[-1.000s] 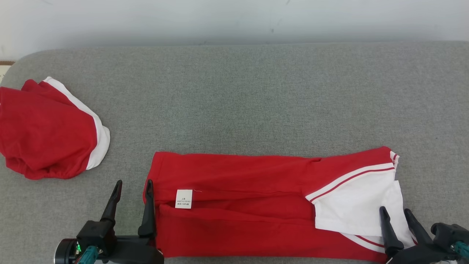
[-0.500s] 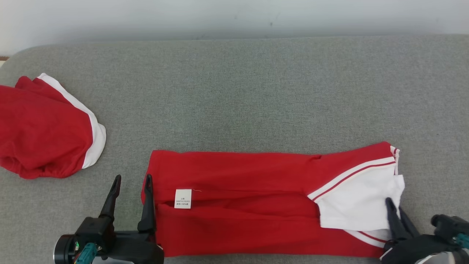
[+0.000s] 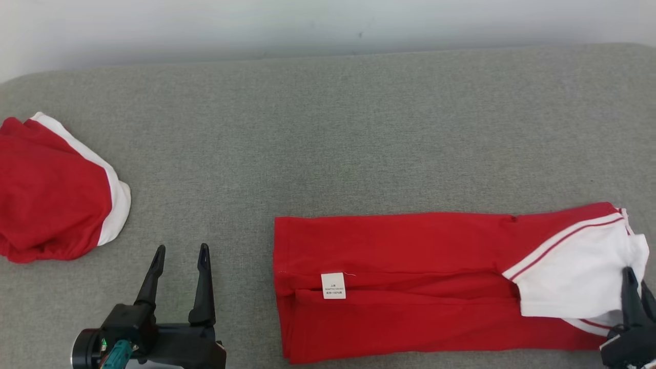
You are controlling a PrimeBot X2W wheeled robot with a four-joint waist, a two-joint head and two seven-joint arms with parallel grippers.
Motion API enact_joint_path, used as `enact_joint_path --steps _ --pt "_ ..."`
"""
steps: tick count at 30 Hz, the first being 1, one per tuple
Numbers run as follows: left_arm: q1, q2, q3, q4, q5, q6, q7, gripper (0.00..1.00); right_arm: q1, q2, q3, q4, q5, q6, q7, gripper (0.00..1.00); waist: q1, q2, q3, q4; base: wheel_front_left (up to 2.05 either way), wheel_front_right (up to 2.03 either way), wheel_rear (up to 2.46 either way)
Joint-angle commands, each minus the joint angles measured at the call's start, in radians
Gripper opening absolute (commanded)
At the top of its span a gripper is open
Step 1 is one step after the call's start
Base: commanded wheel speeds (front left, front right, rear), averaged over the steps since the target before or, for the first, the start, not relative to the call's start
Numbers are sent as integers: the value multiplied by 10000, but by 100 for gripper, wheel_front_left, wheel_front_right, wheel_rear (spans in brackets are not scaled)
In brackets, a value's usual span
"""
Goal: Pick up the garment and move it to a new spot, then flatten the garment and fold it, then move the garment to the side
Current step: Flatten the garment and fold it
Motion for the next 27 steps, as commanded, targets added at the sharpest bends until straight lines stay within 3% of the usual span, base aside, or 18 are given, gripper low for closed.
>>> enact_joint_path --steps 1,6,13,16,22,27 --pt "146 60 29 33 94 -19 -78 100 31 -19 58 -285 -136 -15 -58 0 -1 -1 -69 -134 0 0 0" --pt "188 60 32 74 82 -69 -78 100 226 136 656 -1929 -545 -14 375 0 -1 -1 -223 -338 0 0 0" --pt "155 47 -71 80 54 -103 -77 100 917 723 1477 -5462 -1271 -14 2085 0 -1 -1 -324 -437 0 0 0" --pt "68 28 -101 71 34 -134 -76 100 1061 960 1969 -6364 -1390 -14 2543 0 -1 -1 -270 -387 0 0 0" --pt "-45 -13 -131 99 -1 -150 -76 100 798 1304 3245 -7118 -1325 -14 3011 0 -1 -1 -159 -281 0 0 0" --pt "-182 -115 -211 117 -3 -171 -76 100 269 1485 4683 -6840 -1136 -14 3063 0 -1 -1 -6 -46 0 0 0"
